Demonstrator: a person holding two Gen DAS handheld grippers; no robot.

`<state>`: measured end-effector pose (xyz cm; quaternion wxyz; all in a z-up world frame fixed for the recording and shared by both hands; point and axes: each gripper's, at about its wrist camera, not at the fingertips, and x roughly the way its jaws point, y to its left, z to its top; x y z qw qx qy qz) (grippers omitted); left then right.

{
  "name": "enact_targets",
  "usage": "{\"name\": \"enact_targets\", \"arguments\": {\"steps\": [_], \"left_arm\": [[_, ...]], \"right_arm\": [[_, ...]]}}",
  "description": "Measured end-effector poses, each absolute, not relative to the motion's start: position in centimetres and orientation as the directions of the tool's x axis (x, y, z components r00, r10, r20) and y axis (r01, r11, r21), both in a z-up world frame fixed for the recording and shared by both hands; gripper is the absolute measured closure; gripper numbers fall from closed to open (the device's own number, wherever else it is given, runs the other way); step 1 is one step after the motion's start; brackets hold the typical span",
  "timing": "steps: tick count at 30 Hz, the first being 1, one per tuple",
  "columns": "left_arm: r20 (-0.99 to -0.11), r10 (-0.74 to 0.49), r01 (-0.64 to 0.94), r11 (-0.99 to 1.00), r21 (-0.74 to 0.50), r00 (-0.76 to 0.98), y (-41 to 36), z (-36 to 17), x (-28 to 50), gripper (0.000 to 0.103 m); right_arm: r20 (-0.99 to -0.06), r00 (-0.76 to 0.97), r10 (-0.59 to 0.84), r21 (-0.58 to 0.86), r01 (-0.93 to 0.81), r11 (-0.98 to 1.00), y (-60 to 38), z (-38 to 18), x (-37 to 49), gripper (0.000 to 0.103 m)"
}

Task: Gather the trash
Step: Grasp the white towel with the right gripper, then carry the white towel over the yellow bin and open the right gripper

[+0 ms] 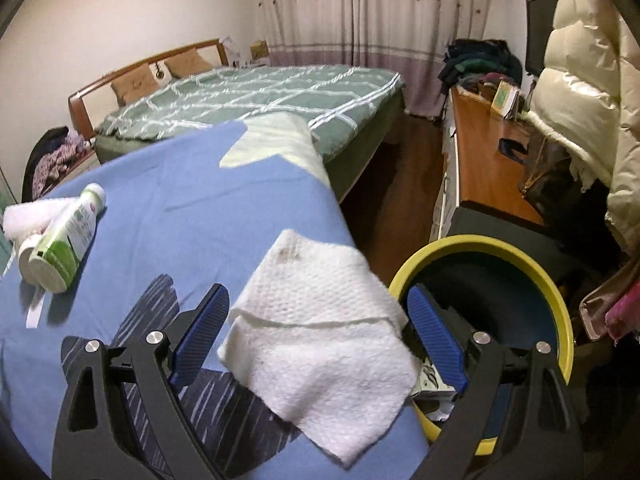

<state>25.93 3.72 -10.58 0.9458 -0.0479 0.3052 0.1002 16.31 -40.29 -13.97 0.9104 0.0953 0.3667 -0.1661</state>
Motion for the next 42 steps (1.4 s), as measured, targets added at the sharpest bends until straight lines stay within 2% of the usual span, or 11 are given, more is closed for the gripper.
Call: {"name": "enact_targets", "arguments": {"steps": [6,12,17,21,24,35,42], "left_arm": [[-0.611,0.151,-0.237,0.97,-0.061,0.777,4.6,-11.2,25.8,0.008],[-0.606,0.139,-0.219,0.974,-0.059,0.783,3.5,-10.8,25.0,0.008],[-0.605,0.133,-0.208,0.977,-0.055,0.785,3.0,-10.5,24.9,0.008],[-0.607,0.131,-0.208,0.977,-0.057,0.783,2.8,-10.4,24.8,0.008],[-0.608,0.132,-0.206,0.977,-0.054,0.783,2.6,-10.4,24.8,0.008],[-0.612,0.127,-0.196,0.98,-0.046,0.781,2.2,-10.4,24.8,0.008],[-0.61,0.122,-0.193,0.98,-0.052,0.783,2.2,-10.3,24.7,0.008]], "right_arm": [[-0.748,0.622,-0.232,0.025,0.376,0.926,-40.2,-14.9,17.4,0.017],[-0.792,0.584,-0.178,0.069,0.376,0.924,-40.9,-16.0,18.0,0.03],[-0.779,0.593,-0.203,0.064,0.398,0.915,-40.8,-15.9,17.5,0.051],[-0.767,0.605,-0.216,0.065,0.407,0.911,-41.1,-15.6,17.1,0.082],[-0.759,0.614,-0.215,0.067,0.404,0.912,-41.2,-15.3,17.0,0.091],[-0.668,0.713,-0.212,0.132,0.394,0.91,-41.7,-11.0,14.1,0.093],[-0.617,0.736,-0.279,0.128,0.443,0.887,-43.8,-8.4,12.1,0.093]]}}
